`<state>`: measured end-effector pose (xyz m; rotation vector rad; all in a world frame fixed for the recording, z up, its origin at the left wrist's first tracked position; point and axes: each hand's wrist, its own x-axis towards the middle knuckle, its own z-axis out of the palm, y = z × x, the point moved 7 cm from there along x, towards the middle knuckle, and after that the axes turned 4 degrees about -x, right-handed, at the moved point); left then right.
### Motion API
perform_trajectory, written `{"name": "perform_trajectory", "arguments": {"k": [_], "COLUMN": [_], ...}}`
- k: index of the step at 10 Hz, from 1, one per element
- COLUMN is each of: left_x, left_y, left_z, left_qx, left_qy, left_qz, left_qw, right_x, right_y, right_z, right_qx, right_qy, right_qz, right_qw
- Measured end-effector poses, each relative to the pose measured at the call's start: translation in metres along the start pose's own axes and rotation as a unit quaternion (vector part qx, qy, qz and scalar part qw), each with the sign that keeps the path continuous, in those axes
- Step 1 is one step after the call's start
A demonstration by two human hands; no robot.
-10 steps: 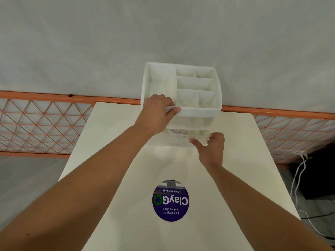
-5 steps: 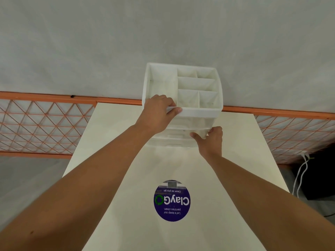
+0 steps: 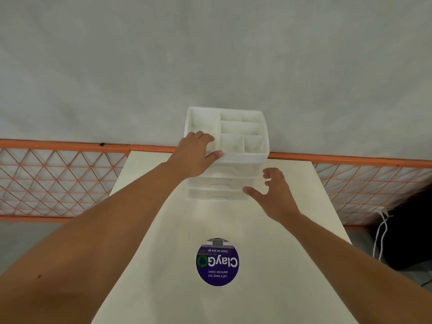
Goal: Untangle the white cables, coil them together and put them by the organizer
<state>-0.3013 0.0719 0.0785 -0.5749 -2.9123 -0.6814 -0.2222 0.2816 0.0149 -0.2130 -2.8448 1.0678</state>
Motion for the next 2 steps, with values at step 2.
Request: {"name": "perform_trajectory", "arguments": {"k": [2], "left_x": [-0.004], "left_y": [0.043], "left_z": [-0.083], "left_qx": [0.034], "left_qy": [0.02], "left_qz": [0.022], "left_qw": [0.999], "right_x": [0.009], "right_y": [-0.085], "right_z": [-0.091], "right_qx": [-0.099], "right_qy": [0.003], "right_qz": [-0.127], "right_qw": [0.987]}}
